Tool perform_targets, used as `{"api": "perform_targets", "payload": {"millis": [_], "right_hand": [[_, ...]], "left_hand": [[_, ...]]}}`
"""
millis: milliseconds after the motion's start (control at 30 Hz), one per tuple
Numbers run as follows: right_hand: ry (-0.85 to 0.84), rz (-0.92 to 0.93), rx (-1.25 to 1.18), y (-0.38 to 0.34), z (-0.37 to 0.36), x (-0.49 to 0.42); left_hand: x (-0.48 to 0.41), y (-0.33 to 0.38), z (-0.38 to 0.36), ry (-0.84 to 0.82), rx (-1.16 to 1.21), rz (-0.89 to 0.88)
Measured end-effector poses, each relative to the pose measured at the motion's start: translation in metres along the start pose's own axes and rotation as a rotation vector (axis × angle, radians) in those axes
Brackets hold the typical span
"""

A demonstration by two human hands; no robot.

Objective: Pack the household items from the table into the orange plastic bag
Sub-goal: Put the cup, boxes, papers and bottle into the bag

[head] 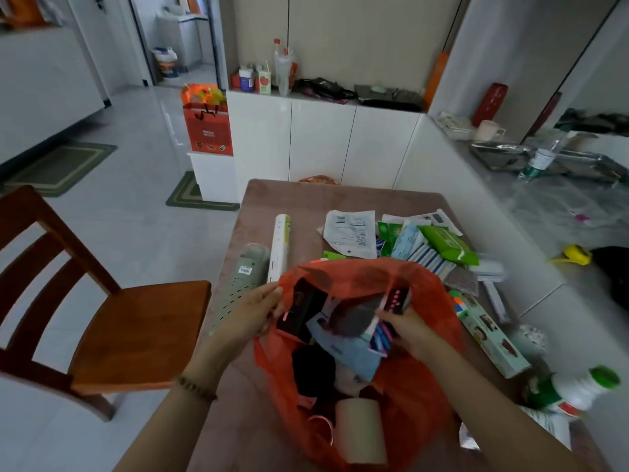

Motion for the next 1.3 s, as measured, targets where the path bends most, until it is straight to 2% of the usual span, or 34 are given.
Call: {"api": "perform_targets", "payload": {"millis": [67, 133, 200, 267, 367, 433, 500, 600, 700, 833, 967, 1033, 1167, 1300], "right_hand": [[-0.196, -0.11, 0.153, 0.005, -0.013, 0.014], [-0.318, -0.194, 0.364, 0.004, -0.012, 0.027], [-0.345, -0.238, 0.572, -0.009, -0.004, 0.034], [-0.332, -0.249, 0.661, -0.031, 0.01, 0.037], [-0.329, -0.113, 0.659, -0.075, 0.025, 0.039], [-0.329, 0.052, 0.584, -0.102, 0.028, 0.031], [-0.294, 0.181, 0.445, -0.122, 0.024, 0.015], [-0.214, 0.222, 0.29, -0.132, 0.016, -0.031], [-0.192, 0.183, 0.288, -0.13, 0.003, -0.086], [-0.223, 0.04, 0.239, -0.117, -0.016, -0.156], [-0.231, -0.052, 0.437, -0.089, -0.031, -0.219], [-0.259, -0.069, 0.562, -0.081, -0.039, -0.24], [-0.32, -0.034, 0.548, -0.075, -0.058, -0.256], [-0.308, -0.017, 0.453, -0.065, -0.056, -0.266]], "left_hand": [[-0.003, -0.005, -0.003, -0.017, -0.052, 0.021], [-0.009, -0.004, 0.0, 0.018, -0.092, 0.022], [-0.016, 0.0, 0.005, 0.067, -0.163, 0.01], [-0.024, 0.008, 0.011, 0.112, -0.345, 0.003], [-0.049, 0.015, 0.028, 0.198, -0.642, 0.003], [-0.075, 0.018, 0.034, 0.235, -0.719, -0.037], [-0.101, 0.025, 0.03, 0.245, -0.718, -0.015], [-0.142, 0.03, 0.009, 0.144, -0.638, 0.031], [-0.184, 0.021, -0.005, 0.037, -0.604, 0.128], [-0.238, -0.007, -0.013, -0.083, -0.557, 0.253], [-0.28, -0.037, -0.027, -0.24, -0.56, 0.373], [-0.298, -0.049, -0.035, -0.309, -0.507, 0.368], [-0.324, -0.053, -0.042, -0.207, -0.345, 0.298], [-0.341, -0.057, -0.031, -0.136, -0.371, 0.261]]}}
Point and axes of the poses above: each hand's wrist, its own x-axis away from the middle knuckle, its own z-axis out of the back of the hand, y = z × x, the point moved 4 cm from there along -x, towards the middle knuckle, and after that the axes turned 5 degrees about -y, right-handed, at the moved point
